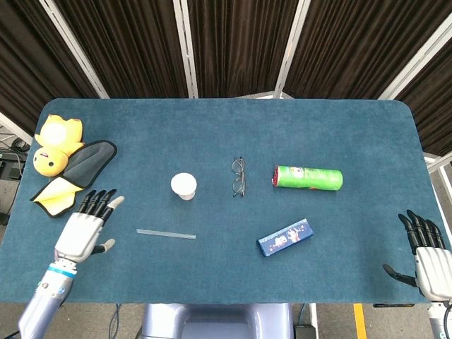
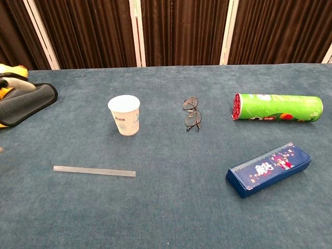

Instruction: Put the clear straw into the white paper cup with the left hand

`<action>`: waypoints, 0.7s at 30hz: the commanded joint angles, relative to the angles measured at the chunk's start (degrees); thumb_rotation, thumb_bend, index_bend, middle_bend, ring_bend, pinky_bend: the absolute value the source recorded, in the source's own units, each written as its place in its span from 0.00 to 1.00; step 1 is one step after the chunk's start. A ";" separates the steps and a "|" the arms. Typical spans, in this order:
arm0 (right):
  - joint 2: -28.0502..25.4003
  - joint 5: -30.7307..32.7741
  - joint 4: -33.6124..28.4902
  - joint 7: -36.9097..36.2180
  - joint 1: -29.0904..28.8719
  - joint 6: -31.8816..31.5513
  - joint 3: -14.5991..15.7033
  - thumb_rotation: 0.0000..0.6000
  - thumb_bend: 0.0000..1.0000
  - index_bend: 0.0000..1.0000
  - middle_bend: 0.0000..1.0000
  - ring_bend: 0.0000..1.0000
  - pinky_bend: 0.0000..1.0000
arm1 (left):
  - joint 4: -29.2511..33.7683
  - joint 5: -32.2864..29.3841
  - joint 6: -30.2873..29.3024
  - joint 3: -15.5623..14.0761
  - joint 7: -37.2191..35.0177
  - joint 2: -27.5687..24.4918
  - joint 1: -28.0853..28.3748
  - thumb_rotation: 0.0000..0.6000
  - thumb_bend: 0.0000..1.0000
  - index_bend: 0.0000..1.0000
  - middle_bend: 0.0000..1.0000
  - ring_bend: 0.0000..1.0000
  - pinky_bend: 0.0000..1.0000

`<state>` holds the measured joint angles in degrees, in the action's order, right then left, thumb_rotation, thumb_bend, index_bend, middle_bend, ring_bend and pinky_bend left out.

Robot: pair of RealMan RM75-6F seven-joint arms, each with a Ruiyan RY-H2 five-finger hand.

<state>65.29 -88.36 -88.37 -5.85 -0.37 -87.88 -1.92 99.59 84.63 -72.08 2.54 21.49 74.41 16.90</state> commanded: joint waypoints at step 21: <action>-0.34 -0.28 0.26 -1.24 -0.13 0.26 0.17 1.00 0.08 0.00 0.00 0.00 0.00 | 0.20 -20.20 6.38 5.77 23.29 18.82 9.45 1.00 0.28 0.52 0.07 0.00 0.07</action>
<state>64.96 -88.63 -88.13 -7.07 -0.49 -87.62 -1.76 100.71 65.80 -65.52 7.74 43.14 91.78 25.42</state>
